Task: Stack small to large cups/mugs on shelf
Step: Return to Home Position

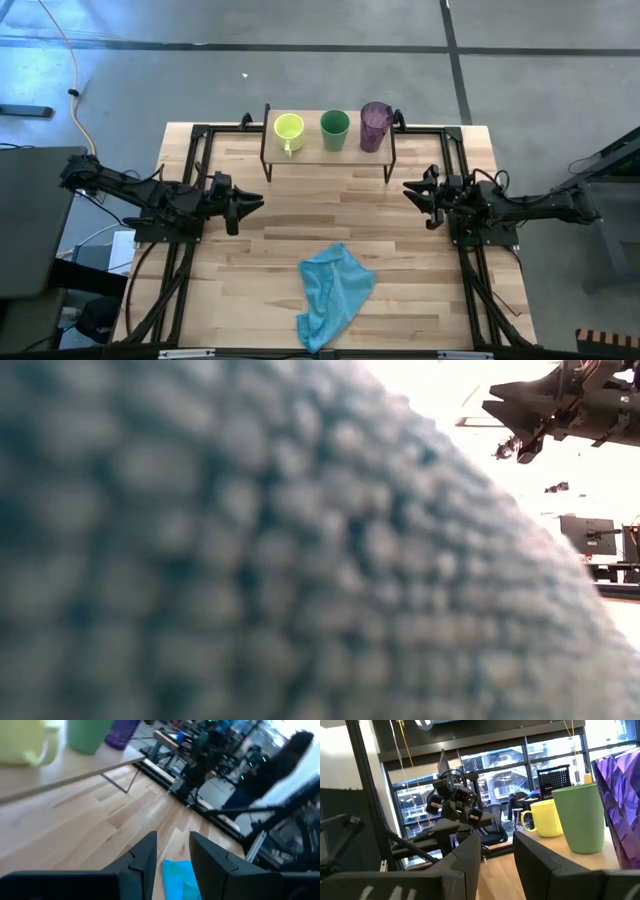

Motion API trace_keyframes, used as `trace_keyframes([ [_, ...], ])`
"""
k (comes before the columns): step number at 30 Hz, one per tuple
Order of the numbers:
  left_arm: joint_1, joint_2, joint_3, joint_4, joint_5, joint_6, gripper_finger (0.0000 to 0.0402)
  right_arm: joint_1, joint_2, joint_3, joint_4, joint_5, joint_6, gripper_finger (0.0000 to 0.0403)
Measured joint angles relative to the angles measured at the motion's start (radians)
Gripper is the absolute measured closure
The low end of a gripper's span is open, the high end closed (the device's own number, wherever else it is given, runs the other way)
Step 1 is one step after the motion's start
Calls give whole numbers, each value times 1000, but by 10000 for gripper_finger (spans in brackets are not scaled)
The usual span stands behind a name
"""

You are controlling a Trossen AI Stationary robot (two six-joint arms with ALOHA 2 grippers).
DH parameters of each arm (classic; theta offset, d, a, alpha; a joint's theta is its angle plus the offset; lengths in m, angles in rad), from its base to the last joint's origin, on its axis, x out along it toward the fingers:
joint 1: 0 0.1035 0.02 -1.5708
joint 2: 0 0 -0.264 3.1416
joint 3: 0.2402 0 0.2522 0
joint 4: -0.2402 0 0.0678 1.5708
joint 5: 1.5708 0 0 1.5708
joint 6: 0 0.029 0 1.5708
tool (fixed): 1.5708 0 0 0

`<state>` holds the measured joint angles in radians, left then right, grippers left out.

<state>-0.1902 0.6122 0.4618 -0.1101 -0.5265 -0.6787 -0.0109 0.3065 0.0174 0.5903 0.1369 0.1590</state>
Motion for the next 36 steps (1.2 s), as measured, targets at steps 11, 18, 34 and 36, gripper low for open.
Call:
trace_keyframes([
  [11,0,-10,0,185,36,497,298,0,0,0,26,-1,50,295],
  [18,0,-26,0,308,36,667,298,0,0,0,50,0,51,295],
  [34,1,-18,-323,1094,28,784,298,-1,0,0,52,-1,41,295],
  [36,1,-10,-325,1095,47,768,298,-1,0,0,52,0,21,295],
])
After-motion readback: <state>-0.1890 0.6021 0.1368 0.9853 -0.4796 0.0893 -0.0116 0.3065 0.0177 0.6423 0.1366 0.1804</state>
